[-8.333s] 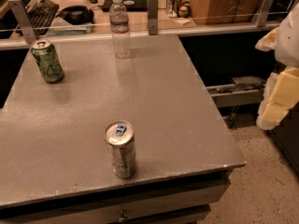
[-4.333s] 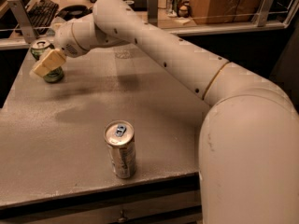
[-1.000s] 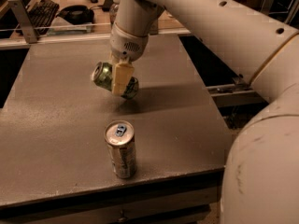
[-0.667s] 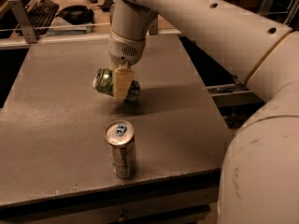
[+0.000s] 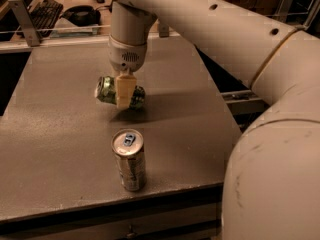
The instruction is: Knock green can over
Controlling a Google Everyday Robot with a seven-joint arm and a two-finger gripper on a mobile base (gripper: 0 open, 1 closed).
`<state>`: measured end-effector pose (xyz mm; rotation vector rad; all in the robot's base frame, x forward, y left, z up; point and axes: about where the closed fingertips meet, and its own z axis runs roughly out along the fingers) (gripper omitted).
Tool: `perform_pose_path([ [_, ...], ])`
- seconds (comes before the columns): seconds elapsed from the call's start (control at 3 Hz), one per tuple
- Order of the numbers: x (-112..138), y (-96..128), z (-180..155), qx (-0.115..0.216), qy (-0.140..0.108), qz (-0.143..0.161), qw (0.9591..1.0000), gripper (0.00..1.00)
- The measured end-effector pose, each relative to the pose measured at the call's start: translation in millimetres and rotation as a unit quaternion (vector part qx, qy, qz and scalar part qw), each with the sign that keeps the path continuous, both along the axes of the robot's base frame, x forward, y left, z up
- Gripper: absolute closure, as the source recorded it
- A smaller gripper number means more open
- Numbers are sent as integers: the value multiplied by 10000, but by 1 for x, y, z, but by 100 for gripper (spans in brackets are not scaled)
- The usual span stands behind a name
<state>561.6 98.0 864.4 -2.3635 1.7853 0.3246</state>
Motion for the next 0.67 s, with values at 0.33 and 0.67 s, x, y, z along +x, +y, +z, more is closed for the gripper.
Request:
perform_pose_path([
  [0.33, -2, 8, -3, 25, -2, 59, 10000, 13],
  [0.67, -5, 11, -5, 49, -1, 74, 10000, 0],
])
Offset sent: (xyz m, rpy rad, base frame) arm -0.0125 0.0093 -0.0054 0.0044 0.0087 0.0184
